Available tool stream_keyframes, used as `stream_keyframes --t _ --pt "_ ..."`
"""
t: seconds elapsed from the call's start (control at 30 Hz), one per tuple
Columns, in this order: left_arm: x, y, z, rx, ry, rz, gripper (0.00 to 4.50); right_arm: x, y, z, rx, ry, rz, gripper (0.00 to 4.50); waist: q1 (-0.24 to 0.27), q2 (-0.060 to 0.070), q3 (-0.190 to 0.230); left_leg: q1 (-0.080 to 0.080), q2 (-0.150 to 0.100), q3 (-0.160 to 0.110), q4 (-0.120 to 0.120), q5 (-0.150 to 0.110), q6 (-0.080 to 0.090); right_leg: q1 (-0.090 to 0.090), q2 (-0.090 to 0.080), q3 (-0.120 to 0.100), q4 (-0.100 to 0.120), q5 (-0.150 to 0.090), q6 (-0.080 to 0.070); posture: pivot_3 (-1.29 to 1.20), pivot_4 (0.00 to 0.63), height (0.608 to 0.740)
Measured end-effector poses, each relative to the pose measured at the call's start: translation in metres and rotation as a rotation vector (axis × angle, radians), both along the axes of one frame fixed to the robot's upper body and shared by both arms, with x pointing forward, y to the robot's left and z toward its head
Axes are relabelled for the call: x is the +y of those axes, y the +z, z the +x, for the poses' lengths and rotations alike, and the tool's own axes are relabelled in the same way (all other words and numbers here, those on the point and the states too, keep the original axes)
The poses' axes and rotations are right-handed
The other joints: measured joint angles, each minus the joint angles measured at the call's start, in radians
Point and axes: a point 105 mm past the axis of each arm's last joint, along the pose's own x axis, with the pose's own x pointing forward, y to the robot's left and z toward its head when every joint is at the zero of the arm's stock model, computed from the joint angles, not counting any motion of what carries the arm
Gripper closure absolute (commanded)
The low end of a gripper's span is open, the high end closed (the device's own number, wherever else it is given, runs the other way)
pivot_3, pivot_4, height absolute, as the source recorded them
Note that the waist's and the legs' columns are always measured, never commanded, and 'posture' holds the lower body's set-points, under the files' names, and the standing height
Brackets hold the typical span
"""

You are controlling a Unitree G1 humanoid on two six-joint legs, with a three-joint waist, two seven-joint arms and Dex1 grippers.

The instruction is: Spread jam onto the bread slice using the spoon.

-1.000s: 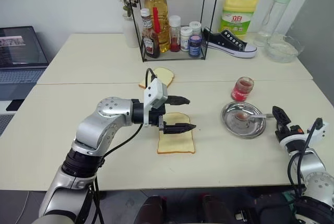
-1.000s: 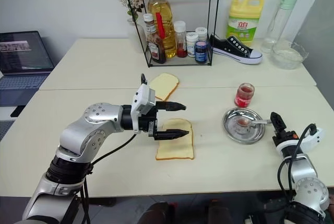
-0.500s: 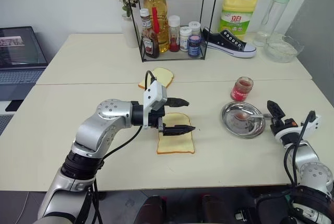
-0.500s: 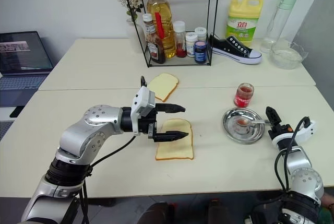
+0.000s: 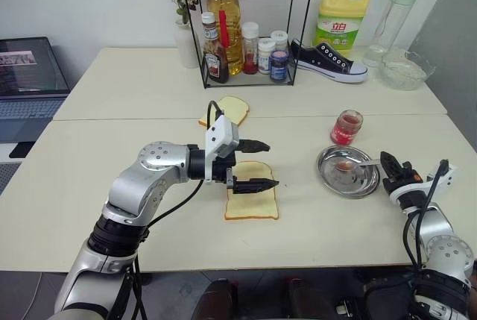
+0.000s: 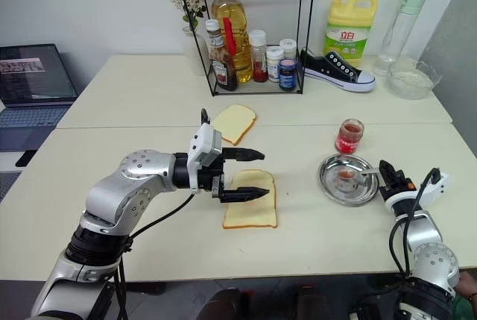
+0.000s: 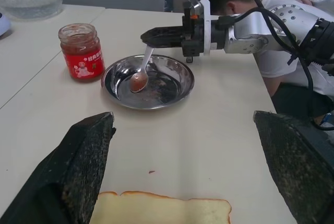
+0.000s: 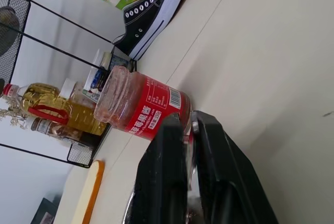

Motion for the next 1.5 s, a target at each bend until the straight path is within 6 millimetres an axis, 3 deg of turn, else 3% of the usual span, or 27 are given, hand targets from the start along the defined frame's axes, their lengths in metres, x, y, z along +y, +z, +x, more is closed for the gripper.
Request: stream_keyframes --t 0.27,0.47,0.7,0.97,1.27,1.5 --pt "0.001 0.0 0.001 0.001 0.002 0.001 0.0 0.002 0.011 -0.007 0.01 0.028 -0.026 4.48 0.0 0.002 0.001 -0.001 0.0 0.0 0.0 0.0 0.0 -0.001 0.0 0.001 0.0 0.0 0.0 0.0 0.15 0.74" --pt "0.006 0.008 0.016 -0.028 0.036 0.003 0.0 -0.003 0.083 -0.007 -0.125 0.068 -0.189 4.48 -0.001 0.002 0.002 -0.001 0.0 0.001 0.0 0.0 0.0 0.0 0.0 0.0 0.0 0.0 0.0 0.0 0.15 0.74" --pt "0.008 0.024 0.036 -0.124 0.07 0.015 0.0 0.01 0.152 0.021 -0.225 0.084 -0.457 4.48 -0.001 0.002 0.002 -0.001 0.0 0.001 -0.001 0.0 0.0 -0.001 0.001 -0.001 -0.002 0.0 0.0 0.0 0.15 0.74" --pt "0.0 0.028 0.042 -0.161 0.064 0.011 0.0 0.023 0.145 0.052 -0.134 0.112 -0.673 4.48 -0.001 0.002 0.002 -0.003 0.0 0.001 -0.002 0.0 0.0 -0.001 0.0 -0.001 -0.006 0.0 0.0 0.0 0.15 0.74" --pt "0.0 0.026 0.041 -0.162 0.075 0.01 0.0 0.01 0.139 0.066 -0.09 0.085 -0.74 4.48 -0.001 0.002 0.002 -0.003 0.0 0.001 -0.002 0.0 0.001 -0.001 -0.001 0.0 -0.005 0.0 0.0 0.0 0.15 0.74" --pt "0.0 0.026 0.041 -0.163 0.078 0.008 0.0 0.019 0.136 0.079 -0.082 0.119 -0.828 4.48 -0.002 0.002 0.002 -0.003 0.0 0.002 -0.002 0.0 0.0 -0.001 -0.001 0.0 -0.005 0.0 0.0 0.0 0.15 0.74"
